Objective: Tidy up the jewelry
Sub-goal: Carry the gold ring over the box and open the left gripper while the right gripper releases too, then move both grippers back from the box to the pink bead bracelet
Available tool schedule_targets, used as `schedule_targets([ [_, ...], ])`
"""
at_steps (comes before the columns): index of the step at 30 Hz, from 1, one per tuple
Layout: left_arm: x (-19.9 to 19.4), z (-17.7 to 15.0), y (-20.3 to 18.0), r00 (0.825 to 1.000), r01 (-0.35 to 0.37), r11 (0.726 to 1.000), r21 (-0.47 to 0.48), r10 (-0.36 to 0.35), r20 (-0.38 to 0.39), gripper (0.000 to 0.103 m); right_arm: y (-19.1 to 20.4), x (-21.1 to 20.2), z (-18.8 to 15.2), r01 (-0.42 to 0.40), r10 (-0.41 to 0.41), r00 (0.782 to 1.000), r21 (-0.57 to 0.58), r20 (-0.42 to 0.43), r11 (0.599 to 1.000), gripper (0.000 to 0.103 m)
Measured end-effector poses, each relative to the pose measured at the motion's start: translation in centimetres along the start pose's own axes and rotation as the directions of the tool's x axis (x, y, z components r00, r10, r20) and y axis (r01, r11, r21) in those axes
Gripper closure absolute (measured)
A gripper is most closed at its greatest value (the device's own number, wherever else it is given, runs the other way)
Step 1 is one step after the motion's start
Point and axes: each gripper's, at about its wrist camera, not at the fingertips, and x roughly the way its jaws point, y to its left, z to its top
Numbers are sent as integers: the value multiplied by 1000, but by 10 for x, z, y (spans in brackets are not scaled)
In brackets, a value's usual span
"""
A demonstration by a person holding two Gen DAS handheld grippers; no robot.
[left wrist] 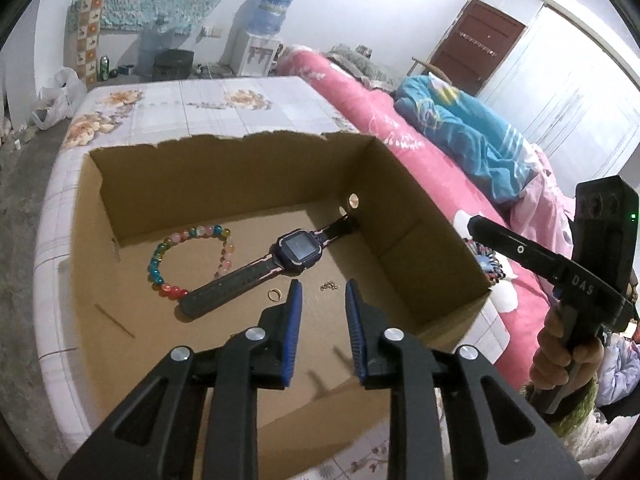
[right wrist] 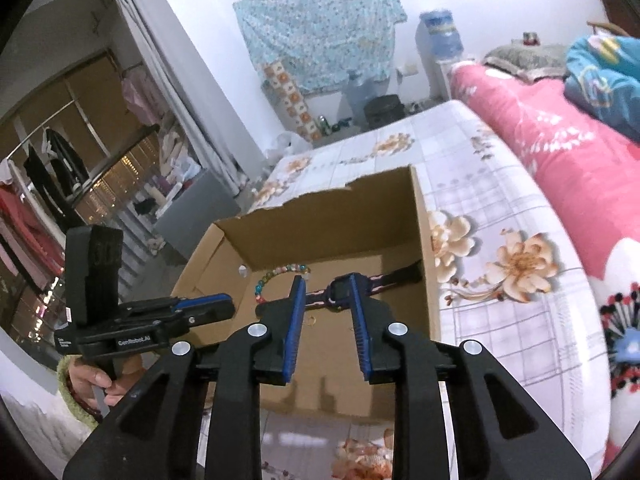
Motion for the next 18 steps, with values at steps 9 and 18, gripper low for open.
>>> schedule_targets([
  [9, -48, -30, -19, 995, 33, 996, 82, -40, 86, 55, 9, -41, -23, 29, -29, 998, 8, 61, 1000, 68],
  [18, -72, -77, -48, 993, 88, 975, 203, -103, 61, 28, 10, -83, -54, 76, -80, 991, 48, 104, 996, 47],
])
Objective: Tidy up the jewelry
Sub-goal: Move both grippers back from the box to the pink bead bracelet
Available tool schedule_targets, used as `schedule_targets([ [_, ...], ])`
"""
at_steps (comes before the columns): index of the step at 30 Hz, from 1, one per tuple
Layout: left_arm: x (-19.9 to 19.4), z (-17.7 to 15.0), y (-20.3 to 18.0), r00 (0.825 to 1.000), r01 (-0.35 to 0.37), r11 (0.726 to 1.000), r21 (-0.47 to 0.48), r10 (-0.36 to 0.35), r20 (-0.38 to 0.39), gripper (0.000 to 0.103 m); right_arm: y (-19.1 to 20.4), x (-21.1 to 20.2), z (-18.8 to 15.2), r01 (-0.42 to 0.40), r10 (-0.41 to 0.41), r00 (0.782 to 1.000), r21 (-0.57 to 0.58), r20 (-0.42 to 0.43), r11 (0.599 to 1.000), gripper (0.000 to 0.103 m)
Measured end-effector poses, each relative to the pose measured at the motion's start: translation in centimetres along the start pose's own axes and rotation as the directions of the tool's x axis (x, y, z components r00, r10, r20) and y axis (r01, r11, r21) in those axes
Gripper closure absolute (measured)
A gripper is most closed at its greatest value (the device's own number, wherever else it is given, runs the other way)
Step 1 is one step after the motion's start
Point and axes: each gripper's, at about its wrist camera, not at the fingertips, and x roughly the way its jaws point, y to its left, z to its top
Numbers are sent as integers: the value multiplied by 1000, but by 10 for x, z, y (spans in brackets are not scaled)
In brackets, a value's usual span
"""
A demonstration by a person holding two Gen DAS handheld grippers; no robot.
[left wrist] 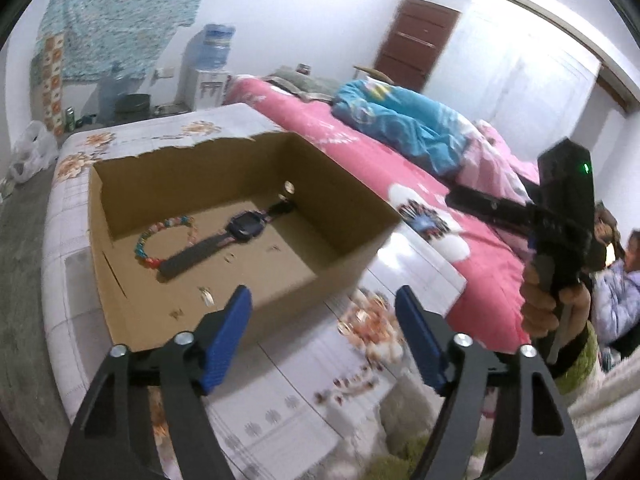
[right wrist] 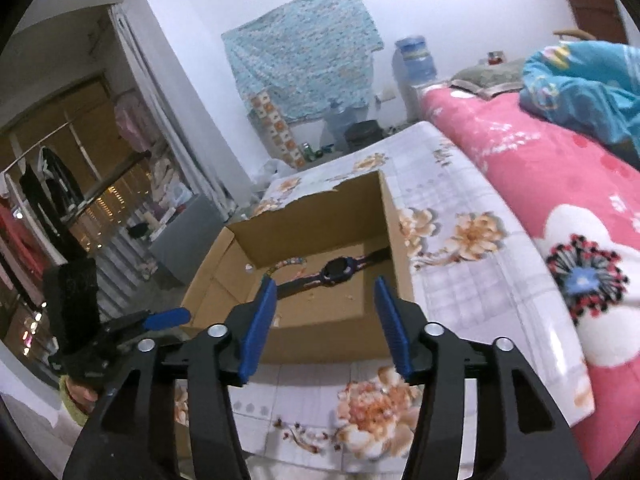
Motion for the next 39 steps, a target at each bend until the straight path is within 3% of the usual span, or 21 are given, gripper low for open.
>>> schedule_targets([
  [5, 10, -26, -21, 999, 11, 999, 49, -8, -46, 19, -2, -14, -19, 93, -93, 996, -15, -2, 996, 33],
  [11, 54, -57, -27, 981, -98, 991, 92, 112, -159, 19, -18, -10, -47, 177, -176, 981, 1, -76, 984, 31],
  [14, 80, -67, -21, 963, -160, 982, 100, 177, -205, 19, -23, 4, -67, 294, -298, 945, -50, -135, 955, 30],
  [17, 101, -72, -16, 945, -203, 973, 107, 224, -238, 19, -23, 24, -89, 407, -430, 884, -150, -186, 901, 28],
  [23, 125, -74, -11, 924, -237, 963, 126, 263, -277, 18, -27, 47, -112, 402, -444, 862, -205, -245, 893, 23],
  [29, 136, -76, -13, 910, -280, 943, 183, 321, -261, 8, -33, 64, -120, 384, -431, 855, -206, -288, 900, 22],
  [39, 134, -78, -12, 917, -283, 941, 186, 322, -236, 6, -34, 74, -131, 396, -457, 846, -250, -276, 884, 13],
])
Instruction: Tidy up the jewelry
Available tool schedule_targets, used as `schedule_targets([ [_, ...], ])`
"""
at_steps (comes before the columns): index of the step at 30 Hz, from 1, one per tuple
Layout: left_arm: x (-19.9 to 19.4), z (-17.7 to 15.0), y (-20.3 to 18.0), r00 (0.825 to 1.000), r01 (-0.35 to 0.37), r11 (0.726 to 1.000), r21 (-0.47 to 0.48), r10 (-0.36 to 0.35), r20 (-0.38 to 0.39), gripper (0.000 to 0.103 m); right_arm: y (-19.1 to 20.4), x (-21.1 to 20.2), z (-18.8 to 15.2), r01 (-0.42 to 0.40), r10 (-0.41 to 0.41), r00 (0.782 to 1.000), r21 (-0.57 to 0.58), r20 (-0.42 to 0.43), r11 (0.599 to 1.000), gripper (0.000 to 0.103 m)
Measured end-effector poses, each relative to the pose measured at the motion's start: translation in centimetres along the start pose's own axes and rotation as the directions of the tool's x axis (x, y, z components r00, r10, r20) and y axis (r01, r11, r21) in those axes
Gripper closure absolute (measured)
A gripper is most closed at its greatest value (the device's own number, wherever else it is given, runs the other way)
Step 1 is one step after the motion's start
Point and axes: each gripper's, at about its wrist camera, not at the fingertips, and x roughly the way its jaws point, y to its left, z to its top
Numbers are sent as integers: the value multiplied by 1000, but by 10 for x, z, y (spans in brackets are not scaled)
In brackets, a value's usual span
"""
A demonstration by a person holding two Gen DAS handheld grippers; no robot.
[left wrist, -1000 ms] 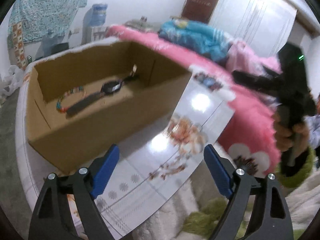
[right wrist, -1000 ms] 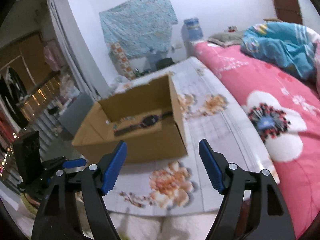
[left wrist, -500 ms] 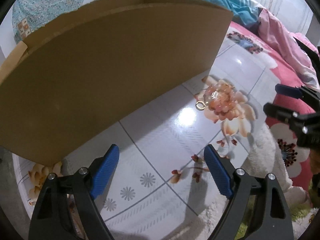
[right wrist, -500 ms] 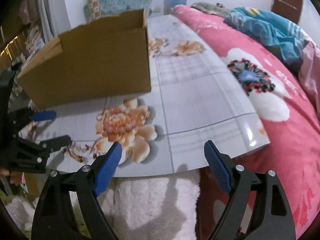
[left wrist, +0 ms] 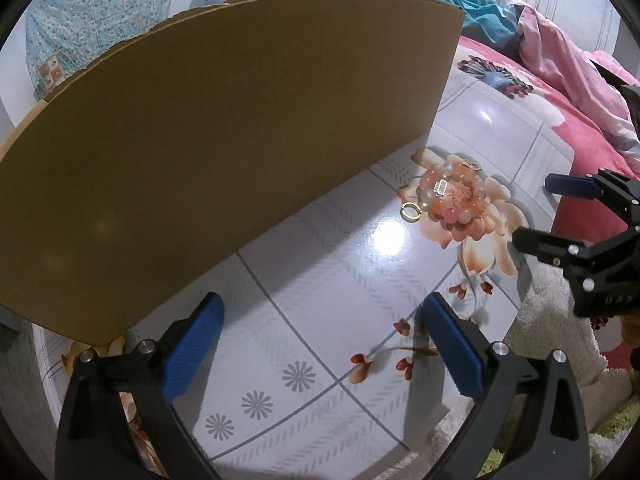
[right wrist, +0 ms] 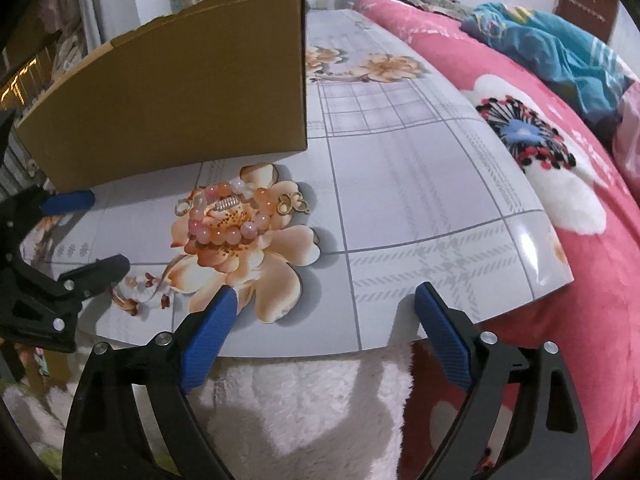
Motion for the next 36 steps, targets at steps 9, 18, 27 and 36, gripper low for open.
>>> schedule_targets([
  [9, 3, 4, -2, 1000, 8, 1000, 12, -7, -31, 5, 0, 0, -2, -24, 24, 1000, 14, 4, 1000, 8],
  [18, 3, 2, -2, 1000, 4, 1000, 11, -4, -28, 5, -2, -1, -7, -38, 37, 999, 14, 32, 999, 8],
  [27, -5, 18, -20, 1000, 20, 998, 67, -22, 21, 16, -40, -14, -7, -290, 279, 956, 161, 87, 943, 8],
  [36, -5, 47, -81, 987, 130, 956, 264, -149, 56, 42, -75, -8, -5, -461, 438, 887, 313, 144, 830, 38],
])
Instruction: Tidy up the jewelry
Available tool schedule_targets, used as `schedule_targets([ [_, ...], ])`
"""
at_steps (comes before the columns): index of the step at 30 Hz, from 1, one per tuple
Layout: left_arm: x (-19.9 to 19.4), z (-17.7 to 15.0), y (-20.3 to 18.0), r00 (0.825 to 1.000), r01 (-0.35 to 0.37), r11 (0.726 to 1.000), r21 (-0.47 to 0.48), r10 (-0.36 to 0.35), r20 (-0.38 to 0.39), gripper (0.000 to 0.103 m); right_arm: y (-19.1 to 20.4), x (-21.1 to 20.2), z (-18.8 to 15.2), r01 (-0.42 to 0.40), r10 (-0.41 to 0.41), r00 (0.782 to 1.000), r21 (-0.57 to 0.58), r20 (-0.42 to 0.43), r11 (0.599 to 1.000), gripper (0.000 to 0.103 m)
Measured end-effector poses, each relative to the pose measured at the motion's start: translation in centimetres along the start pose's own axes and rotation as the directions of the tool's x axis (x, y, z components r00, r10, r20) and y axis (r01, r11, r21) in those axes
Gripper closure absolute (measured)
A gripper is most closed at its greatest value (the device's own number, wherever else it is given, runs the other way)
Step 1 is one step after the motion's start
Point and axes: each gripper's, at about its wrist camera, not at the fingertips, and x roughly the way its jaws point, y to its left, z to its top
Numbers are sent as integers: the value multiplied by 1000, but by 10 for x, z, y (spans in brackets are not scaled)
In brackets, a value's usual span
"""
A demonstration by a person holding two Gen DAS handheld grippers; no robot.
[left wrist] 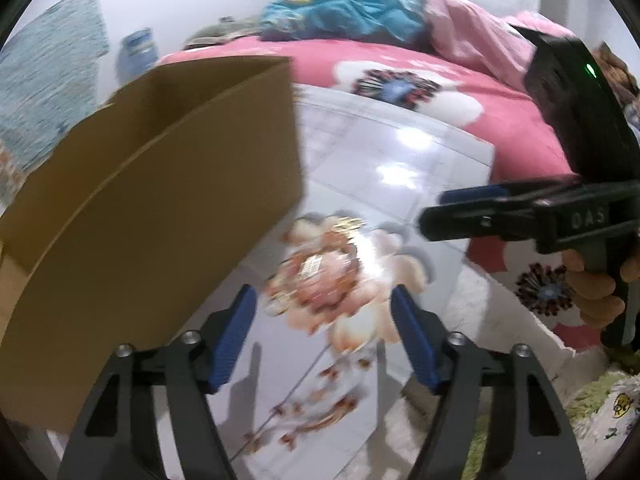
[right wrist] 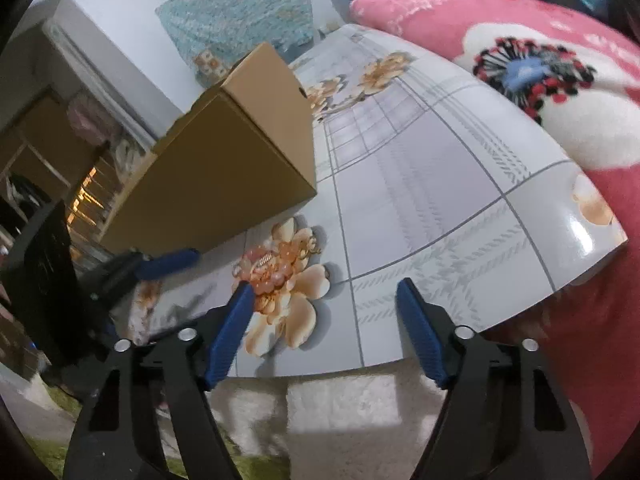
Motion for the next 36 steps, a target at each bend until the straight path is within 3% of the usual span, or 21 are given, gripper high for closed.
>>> schedule_targets([
  [6, 23, 12, -21, 999, 7, 995, 97, -3, -41, 68, -4, -1, 2, -21, 21, 1000, 5, 2, 1000, 41],
  [9, 37, 20, -22, 997, -7, 995, 104, 15, -80, 81, -7, 1, 3, -30, 30, 1000, 3, 4, 1000, 41],
  [14, 39, 23, -14, 996, 9, 996, 87, -1, -92, 93, -13, -2, 2, -49, 49, 999, 19, 11, 999, 44],
  [21, 20, 30, 0, 999, 29, 999, 23, -29, -13, 94, -17, -3, 3, -57, 56, 998, 33, 13, 998, 48],
  [28, -15, 38, 28, 996, -21, 999, -44, 24, 85, 94, -14, -2, 3, -32, 32, 999, 20, 10, 999, 48],
  [36, -59, 28, 55, 987, -79, 989, -123, 95, 132, 94, -11, -1, 3, -11, 11, 1000, 8, 15, 1000, 49],
])
